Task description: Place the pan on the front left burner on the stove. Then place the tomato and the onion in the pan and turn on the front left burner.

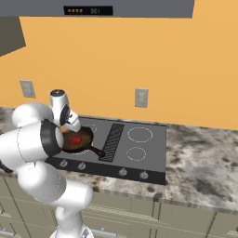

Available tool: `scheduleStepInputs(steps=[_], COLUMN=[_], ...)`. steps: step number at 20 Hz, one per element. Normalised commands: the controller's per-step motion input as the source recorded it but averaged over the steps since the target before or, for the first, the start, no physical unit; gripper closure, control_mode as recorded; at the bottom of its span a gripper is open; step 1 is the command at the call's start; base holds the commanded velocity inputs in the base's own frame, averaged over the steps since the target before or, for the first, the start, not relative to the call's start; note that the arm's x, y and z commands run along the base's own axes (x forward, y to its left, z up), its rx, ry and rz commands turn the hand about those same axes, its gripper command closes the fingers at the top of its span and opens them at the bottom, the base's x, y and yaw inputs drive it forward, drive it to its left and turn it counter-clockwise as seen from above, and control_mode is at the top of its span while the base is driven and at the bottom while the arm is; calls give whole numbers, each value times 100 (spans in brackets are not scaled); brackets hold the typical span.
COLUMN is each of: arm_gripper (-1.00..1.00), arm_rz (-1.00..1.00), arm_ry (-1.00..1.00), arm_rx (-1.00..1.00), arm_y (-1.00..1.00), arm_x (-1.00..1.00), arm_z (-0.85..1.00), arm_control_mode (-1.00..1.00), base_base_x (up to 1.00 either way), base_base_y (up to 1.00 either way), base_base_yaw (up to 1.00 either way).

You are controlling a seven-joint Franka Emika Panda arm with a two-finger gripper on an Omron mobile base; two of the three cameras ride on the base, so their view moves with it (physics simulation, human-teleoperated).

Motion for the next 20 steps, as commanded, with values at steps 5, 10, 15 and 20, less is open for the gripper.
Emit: scheduleStepInputs(steps=[5,10,15,20], arm_gripper=[100,100,100,100], arm_rz=[1,0,0,0], arm_ry=[0,0,0,0], arm_rx=[0,0,0,0], arm_y=[5,0,0,0], arm_x=[0,0,2,0], arm_z=[-20,-36,-38,-17], arm_control_mode=[-100,-100,-100,-100], base_base_x=[0,0,0,0], base_base_y=[0,0,0,0], base_base_yaw=[0,0,0,0])
